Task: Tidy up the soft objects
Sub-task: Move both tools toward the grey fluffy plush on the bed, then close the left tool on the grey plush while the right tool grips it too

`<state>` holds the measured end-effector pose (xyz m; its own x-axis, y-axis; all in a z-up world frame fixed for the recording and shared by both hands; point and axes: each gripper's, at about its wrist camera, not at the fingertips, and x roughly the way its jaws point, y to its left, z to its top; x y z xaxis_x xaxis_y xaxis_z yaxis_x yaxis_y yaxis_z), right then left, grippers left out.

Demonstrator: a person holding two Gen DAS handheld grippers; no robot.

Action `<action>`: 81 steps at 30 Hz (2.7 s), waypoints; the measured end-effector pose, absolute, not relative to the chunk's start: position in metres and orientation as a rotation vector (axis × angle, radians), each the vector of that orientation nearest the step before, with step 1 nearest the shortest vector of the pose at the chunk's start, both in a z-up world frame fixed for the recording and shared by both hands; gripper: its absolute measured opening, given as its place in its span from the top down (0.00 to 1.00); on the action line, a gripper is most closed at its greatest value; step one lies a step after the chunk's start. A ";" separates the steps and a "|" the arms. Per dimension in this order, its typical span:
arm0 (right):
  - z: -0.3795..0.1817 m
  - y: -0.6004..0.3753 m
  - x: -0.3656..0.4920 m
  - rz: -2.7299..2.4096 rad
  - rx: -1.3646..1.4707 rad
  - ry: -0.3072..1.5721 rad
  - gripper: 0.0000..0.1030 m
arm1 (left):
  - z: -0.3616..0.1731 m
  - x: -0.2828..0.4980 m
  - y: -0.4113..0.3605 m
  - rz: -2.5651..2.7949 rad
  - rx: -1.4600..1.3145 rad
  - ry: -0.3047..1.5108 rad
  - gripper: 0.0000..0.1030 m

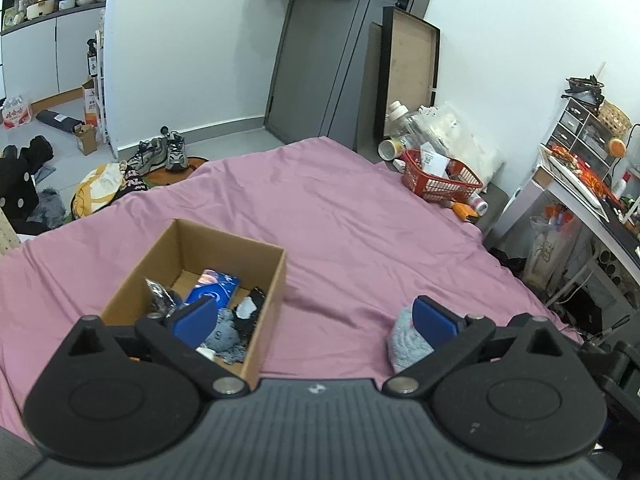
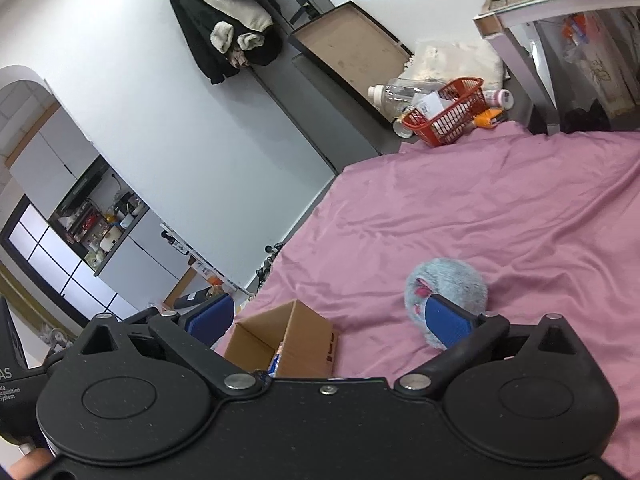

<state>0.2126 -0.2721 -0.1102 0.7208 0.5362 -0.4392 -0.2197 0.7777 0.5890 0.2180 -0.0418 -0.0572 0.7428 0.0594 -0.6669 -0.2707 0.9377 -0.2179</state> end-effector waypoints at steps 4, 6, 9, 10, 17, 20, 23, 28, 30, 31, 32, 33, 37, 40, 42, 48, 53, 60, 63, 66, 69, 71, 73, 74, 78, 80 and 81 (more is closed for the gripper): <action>-0.111 -0.280 0.212 0.440 0.540 0.648 0.00 | -0.060 0.218 -0.051 0.182 -0.315 0.719 0.00; -0.111 -0.284 0.212 0.441 0.547 0.650 0.00 | -0.061 0.220 -0.055 0.178 -0.319 0.722 0.00; -0.112 -0.289 0.213 0.436 0.554 0.657 0.00 | -0.063 0.222 -0.062 0.171 -0.314 0.722 0.00; -0.113 -0.291 0.213 0.432 0.558 0.660 0.00 | -0.064 0.223 -0.063 0.169 -0.315 0.723 0.00; -0.118 -0.304 0.218 0.407 0.589 0.680 0.00 | -0.069 0.231 -0.074 0.160 -0.320 0.725 0.00; -0.121 -0.310 0.221 0.396 0.607 0.696 0.00 | -0.073 0.236 -0.077 0.161 -0.346 0.735 0.00; -0.126 -0.316 0.223 0.374 0.623 0.706 0.00 | -0.078 0.243 -0.081 0.147 -0.350 0.758 0.00; -0.141 -0.329 0.235 0.318 0.673 0.747 0.00 | -0.086 0.254 -0.091 0.108 -0.352 0.793 0.00; -0.146 -0.334 0.239 0.299 0.698 0.760 0.00 | -0.089 0.258 -0.095 0.095 -0.352 0.802 0.01; -0.148 -0.336 0.240 0.291 0.709 0.766 0.00 | -0.091 0.260 -0.097 0.089 -0.351 0.806 0.01; -0.151 -0.337 0.242 0.286 0.718 0.772 0.00 | -0.093 0.262 -0.098 0.083 -0.351 0.810 0.01; -0.154 -0.339 0.244 0.281 0.728 0.782 0.00 | -0.095 0.265 -0.100 0.077 -0.352 0.815 0.01; -0.164 -0.343 0.252 0.268 0.769 0.809 0.00 | -0.105 0.276 -0.102 0.055 -0.372 0.833 0.03; -0.172 -0.343 0.258 0.264 0.794 0.826 0.00 | -0.113 0.283 -0.100 0.049 -0.394 0.834 0.07; -0.175 -0.342 0.262 0.269 0.800 0.829 0.00 | -0.120 0.289 -0.099 0.036 -0.416 0.845 0.17; -0.188 -0.332 0.279 0.247 0.797 0.858 0.02 | -0.145 0.308 -0.095 0.014 -0.471 0.898 0.45; -0.202 -0.327 0.291 0.223 0.821 0.889 0.25 | -0.164 0.325 -0.089 0.010 -0.516 0.931 0.56; -0.222 -0.320 0.307 0.203 0.858 0.932 0.42 | -0.187 0.349 -0.090 -0.022 -0.563 0.966 0.66; -0.228 -0.313 0.314 0.212 0.851 0.956 0.43 | -0.196 0.358 -0.092 -0.025 -0.569 0.979 0.68; -0.234 -0.307 0.319 0.215 0.850 0.981 0.43 | -0.203 0.364 -0.093 -0.028 -0.560 0.981 0.68; -0.238 -0.304 0.322 0.211 0.844 0.987 0.43 | -0.213 0.370 -0.091 -0.038 -0.591 1.007 0.73; -0.241 -0.303 0.325 0.205 0.845 0.990 0.44 | -0.217 0.372 -0.089 -0.047 -0.609 1.009 0.79; -0.245 -0.303 0.327 0.201 0.852 0.991 0.50 | -0.216 0.372 -0.091 -0.050 -0.607 1.003 0.82; -0.246 -0.303 0.327 0.200 0.859 0.991 0.53 | -0.216 0.372 -0.092 -0.051 -0.606 1.002 0.84; -0.245 -0.302 0.325 0.204 0.857 0.989 0.62 | -0.211 0.369 -0.093 -0.068 -0.616 1.000 0.87; -0.243 -0.303 0.322 0.212 0.860 0.978 0.70 | -0.205 0.366 -0.095 -0.079 -0.603 0.992 0.88; -0.241 -0.303 0.321 0.218 0.859 0.972 0.72 | -0.202 0.364 -0.097 -0.081 -0.591 0.984 0.88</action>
